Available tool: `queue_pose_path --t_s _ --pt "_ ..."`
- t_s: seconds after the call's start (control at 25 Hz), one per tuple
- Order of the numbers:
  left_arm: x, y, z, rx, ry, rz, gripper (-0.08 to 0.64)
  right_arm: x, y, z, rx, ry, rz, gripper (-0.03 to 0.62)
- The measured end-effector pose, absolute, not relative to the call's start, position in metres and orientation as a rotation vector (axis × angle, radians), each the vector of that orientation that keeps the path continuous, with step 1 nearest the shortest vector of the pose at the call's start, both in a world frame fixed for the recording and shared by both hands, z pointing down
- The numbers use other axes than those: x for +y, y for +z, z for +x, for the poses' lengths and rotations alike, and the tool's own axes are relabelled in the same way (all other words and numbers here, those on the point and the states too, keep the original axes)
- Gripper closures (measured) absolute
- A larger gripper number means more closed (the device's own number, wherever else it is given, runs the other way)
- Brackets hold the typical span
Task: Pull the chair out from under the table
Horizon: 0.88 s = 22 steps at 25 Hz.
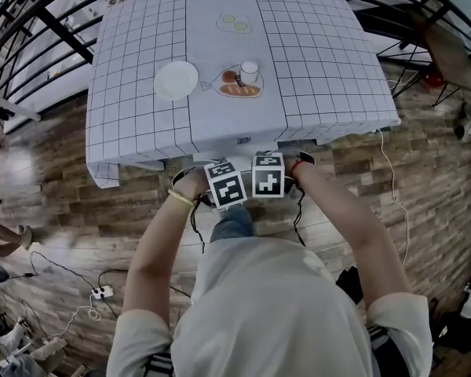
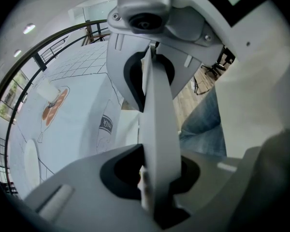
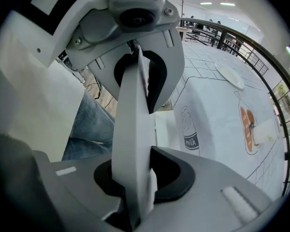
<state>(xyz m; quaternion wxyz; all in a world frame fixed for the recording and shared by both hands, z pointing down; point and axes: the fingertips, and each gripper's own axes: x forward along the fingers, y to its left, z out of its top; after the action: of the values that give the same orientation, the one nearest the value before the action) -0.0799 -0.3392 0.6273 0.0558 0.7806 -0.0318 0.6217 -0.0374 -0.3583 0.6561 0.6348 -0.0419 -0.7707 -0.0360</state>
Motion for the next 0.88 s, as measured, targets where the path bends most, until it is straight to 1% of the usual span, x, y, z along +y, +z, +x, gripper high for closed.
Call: queue_pose_path --t_s 0.48,0.64,0.88 --pt "-0.304 0.628 -0.072 -0.087 1.883 2.37 0.476 -0.322 0.653 -0.031 -1.766 -0.056 -0.104 0.514" --pt "-0.29 0.628 -0.07 -0.077 1.889 2.373 0.476 -0.294 0.629 -0.034 -1.779 0.011 -0.137 0.514" --pt "-0.27 0.629 -0.066 -0.073 1.891 2.375 0.476 -0.274 0.63 -0.03 -1.779 0.008 -0.135 0.514"
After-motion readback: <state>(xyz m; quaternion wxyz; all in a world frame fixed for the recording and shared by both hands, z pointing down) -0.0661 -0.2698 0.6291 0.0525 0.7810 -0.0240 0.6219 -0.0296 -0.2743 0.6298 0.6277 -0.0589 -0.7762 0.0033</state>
